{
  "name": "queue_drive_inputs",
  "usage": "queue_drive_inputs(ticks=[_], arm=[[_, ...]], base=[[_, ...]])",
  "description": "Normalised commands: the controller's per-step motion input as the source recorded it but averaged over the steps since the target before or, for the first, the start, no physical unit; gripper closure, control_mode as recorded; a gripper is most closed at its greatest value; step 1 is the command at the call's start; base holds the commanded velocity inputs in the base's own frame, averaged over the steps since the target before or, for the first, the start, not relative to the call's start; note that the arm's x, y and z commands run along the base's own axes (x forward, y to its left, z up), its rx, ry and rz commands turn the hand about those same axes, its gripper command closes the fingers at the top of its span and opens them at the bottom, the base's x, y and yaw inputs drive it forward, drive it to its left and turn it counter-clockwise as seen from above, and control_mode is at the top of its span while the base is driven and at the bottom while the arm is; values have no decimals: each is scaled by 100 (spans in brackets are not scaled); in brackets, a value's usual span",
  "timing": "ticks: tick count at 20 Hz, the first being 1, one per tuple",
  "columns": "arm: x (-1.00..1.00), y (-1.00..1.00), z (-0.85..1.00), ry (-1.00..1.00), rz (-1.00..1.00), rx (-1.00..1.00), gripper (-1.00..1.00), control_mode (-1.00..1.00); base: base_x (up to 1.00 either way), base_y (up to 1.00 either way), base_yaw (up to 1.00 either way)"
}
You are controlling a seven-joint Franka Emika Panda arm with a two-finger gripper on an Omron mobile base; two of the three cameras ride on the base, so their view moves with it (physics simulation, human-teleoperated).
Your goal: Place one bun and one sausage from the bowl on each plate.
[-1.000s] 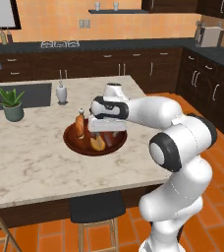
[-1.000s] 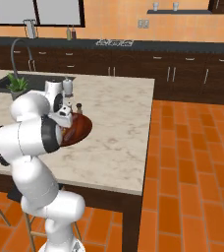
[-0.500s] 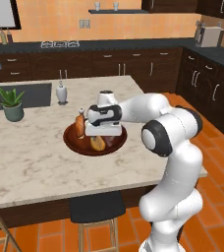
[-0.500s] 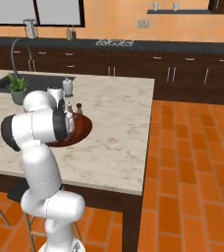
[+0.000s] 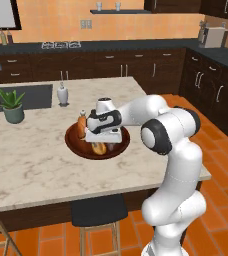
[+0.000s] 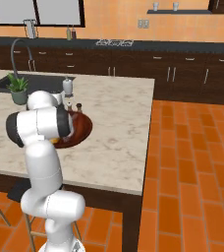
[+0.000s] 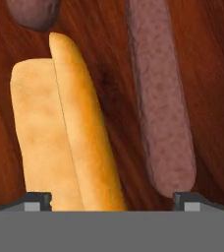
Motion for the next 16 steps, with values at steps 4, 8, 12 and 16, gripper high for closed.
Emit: queue_drive_inputs(ticks=[4,8,12,16], arm=[[0,0,-14,0,-8,0,100,-100],[0,4,0,1,-6,0,100,-100],[0,39,32,4,0,-8,100,-100],[-18,27,74,0,0,-12,100,-100]], base=[[0,0,0],[0,0,0],[0,0,0],[0,0,0]])
